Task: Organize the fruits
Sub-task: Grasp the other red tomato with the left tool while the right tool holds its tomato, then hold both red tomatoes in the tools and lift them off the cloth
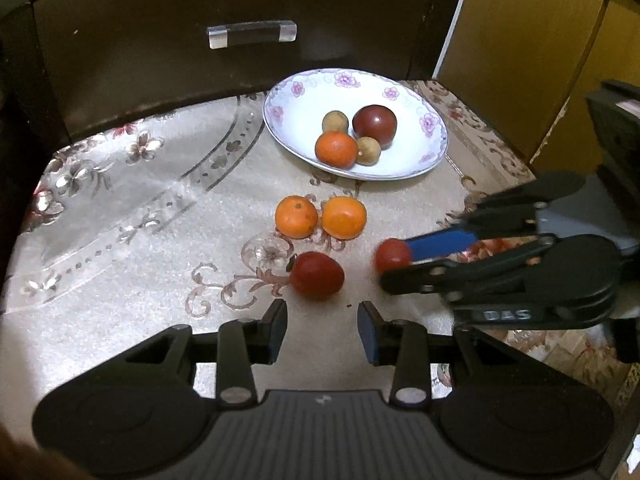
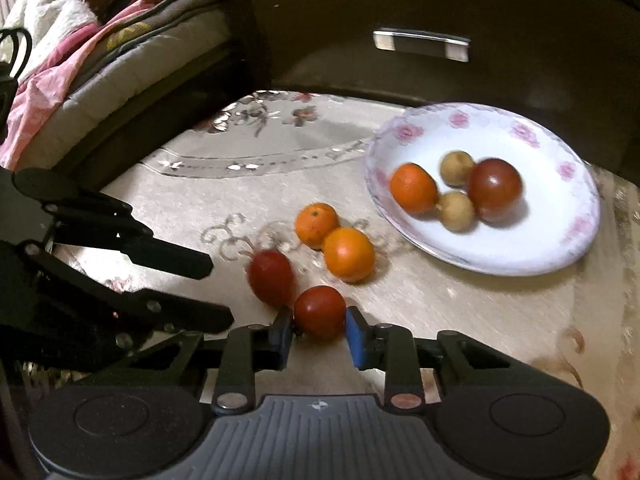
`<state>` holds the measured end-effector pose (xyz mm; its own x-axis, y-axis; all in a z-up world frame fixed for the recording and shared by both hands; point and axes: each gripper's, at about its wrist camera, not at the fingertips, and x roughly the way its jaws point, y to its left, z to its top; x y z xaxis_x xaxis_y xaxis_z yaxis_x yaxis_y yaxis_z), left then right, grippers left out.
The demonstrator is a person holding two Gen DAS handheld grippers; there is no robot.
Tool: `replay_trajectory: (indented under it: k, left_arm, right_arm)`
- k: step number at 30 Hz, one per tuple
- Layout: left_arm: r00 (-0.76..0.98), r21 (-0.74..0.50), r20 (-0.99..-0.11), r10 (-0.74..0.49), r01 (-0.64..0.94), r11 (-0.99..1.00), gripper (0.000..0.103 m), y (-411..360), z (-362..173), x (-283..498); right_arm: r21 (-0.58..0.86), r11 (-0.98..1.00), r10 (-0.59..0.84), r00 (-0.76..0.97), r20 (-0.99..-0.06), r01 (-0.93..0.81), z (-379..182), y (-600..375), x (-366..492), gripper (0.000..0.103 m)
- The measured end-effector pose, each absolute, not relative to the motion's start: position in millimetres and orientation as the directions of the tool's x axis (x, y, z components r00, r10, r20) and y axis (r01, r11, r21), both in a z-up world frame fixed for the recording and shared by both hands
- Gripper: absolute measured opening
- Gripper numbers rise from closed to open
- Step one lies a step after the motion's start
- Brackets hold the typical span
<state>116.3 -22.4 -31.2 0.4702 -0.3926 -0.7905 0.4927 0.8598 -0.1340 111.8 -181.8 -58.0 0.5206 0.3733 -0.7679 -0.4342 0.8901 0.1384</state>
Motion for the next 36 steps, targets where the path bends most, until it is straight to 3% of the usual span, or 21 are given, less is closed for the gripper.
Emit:
replay_trajectory:
  k: [9,20,36]
  left_arm:
    - [0.509,-0.192,-0.759,-0.405,0.420,0.887,0.050,-26,-41,131]
    - [0.576,-0.077,-0.740,-0.346,0.439,0.895,0.047,-48,-53,132]
    - [0.561,-0.074,-0.748,-0.355,0.461,0.884,0.043,-47,-53,128]
  right_arm:
    - [0.132,0.906,0.352,0.544,-0.762,-0.403,-34,-194,87,0.022]
    - [0.142,0.914,0.338,0.518,-0.786,-0.380,-54,-203,90,0.024]
    - [0.136,0.900,0.356,0.516,-0.779,-0.415,-56,-199,93,0.032]
